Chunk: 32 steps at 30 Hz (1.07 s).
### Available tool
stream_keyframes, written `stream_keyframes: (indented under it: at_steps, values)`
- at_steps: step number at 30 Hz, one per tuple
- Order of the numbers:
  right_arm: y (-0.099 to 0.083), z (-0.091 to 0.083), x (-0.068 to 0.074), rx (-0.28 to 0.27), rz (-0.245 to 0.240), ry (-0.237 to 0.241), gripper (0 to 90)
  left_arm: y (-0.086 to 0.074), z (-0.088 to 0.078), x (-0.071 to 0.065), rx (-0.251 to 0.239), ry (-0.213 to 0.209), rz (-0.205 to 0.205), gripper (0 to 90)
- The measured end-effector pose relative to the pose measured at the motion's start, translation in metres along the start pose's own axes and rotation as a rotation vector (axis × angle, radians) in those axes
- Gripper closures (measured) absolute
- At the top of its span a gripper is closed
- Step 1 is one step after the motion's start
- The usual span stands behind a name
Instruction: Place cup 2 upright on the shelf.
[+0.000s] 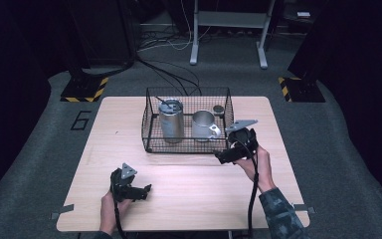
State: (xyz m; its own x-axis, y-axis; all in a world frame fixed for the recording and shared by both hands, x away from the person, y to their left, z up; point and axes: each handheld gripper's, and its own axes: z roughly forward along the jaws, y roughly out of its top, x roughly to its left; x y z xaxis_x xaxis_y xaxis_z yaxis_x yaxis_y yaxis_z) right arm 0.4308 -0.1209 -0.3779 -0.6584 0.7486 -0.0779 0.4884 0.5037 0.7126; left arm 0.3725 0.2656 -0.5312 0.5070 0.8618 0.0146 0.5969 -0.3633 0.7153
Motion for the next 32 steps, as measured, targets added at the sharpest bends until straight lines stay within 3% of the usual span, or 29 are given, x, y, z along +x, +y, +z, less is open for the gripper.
stream_keyframes:
  at_steps: [11, 23, 28, 30, 32]
  values:
    - [-0.065, 0.001, -0.007, 0.019, 0.087, -0.035, 0.3, 0.000, 0.000, 0.000, -0.001, 0.000, -0.002, 0.4]
    - [-0.141, 0.022, -0.015, 0.058, 0.193, -0.092, 1.2, 0.000, 0.000, 0.000, -0.004, 0.000, -0.005, 0.4]
    - [-0.166, 0.026, -0.022, 0.074, 0.249, -0.148, 0.0, 0.000, 0.000, 0.000, 0.002, 0.000, 0.004, 0.4]
    - [-0.173, 0.025, -0.027, 0.067, 0.273, -0.167, 0.0, 0.000, 0.001, -0.001, -0.009, 0.001, -0.011, 0.4]
    - [-0.181, 0.023, -0.033, 0.061, 0.302, -0.184, 0.0, 0.000, 0.000, 0.000, 0.004, -0.001, 0.004, 0.4]
